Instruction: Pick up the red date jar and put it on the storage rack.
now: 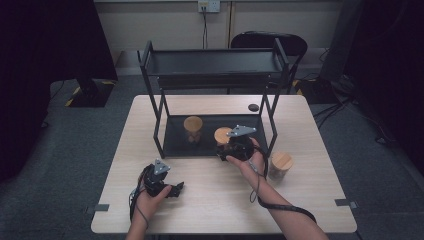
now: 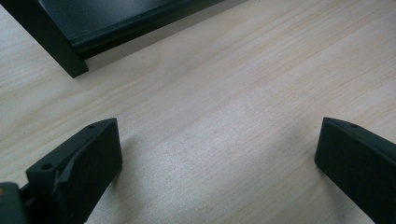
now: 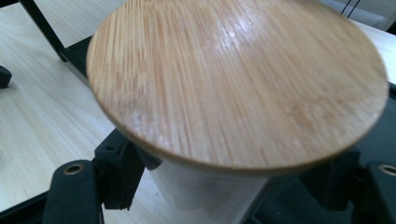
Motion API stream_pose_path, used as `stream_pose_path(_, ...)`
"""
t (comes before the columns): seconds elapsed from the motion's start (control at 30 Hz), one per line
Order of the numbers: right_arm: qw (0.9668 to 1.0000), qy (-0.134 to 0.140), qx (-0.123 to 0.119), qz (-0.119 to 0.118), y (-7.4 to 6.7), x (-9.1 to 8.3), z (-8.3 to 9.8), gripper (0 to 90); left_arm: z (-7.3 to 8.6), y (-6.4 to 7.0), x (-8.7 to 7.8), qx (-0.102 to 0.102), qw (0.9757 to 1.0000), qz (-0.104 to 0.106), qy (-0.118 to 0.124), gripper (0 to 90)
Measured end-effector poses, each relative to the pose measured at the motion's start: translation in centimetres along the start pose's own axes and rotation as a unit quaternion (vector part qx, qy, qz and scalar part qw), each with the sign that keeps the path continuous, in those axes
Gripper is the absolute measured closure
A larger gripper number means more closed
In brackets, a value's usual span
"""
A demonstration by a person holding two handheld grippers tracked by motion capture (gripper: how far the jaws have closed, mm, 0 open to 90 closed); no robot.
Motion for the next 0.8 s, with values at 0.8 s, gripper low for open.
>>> stream_pose_path(0.8,1.0,0.0,0.005,0.004,0.4,1.7,-1.0,25.1,0.0,0.0,0.0,0.0,1.0,0.0,0.0,0.3)
Point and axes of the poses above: each handheld gripper's, and its own axes: x roughly forward along the jaws, z roughly out of its underside, y roughly to its right, the point moved 3 cm from there along x, roughly forward along the jaws, and after that the axes turned 13 degrees about x, right-handed, at the moved point
